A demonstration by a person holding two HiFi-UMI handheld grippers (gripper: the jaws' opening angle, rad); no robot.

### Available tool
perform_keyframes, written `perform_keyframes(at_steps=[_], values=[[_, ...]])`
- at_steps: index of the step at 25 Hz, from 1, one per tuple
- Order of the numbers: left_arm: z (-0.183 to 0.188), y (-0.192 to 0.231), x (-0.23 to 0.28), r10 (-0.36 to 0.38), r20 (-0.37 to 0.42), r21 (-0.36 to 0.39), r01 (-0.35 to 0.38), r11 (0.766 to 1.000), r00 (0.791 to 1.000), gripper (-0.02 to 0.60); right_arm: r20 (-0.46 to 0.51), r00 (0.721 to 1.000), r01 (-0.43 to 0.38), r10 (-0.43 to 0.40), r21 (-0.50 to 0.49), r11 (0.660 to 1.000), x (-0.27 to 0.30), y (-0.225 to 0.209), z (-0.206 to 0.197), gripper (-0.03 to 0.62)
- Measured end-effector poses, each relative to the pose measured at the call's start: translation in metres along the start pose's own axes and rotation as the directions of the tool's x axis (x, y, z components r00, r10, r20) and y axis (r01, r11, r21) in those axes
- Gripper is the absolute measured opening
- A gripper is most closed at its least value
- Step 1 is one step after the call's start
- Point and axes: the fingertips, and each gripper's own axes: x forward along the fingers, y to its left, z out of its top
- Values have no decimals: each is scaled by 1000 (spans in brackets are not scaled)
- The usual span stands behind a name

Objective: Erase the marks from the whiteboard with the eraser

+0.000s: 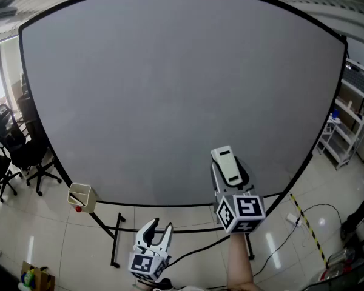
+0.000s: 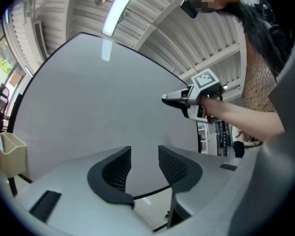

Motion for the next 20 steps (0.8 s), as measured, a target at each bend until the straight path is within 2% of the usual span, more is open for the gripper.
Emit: perform_keyframes(at_steps=[4,7,10,13,18,20], values=[[9,7,16,-20,28,4,20,1000,999,153,85,996,0,8,-96,995,48,-1,87,280],[7,11,22,-37,20,-4,37,999,999,153,131,991,-1,21,-145,989,81,5,149,279],[3,15,27,-53,16,-8,53,999,998,153,129,992,20,6,-206,978,113,17,192,278],[-6,23,28,-69,23,11,69,998,997,153,61,997,57,-43,-271,961,131,25,185,278],[-2,28,21,-34,11,-38,34,999,999,153,-96,993,31,-65,-326,945,110,39,92,276],[-6,30,18,-32,6,-37,32,999,999,153,-90,992,53,-90,-355,933,112,39,99,275]])
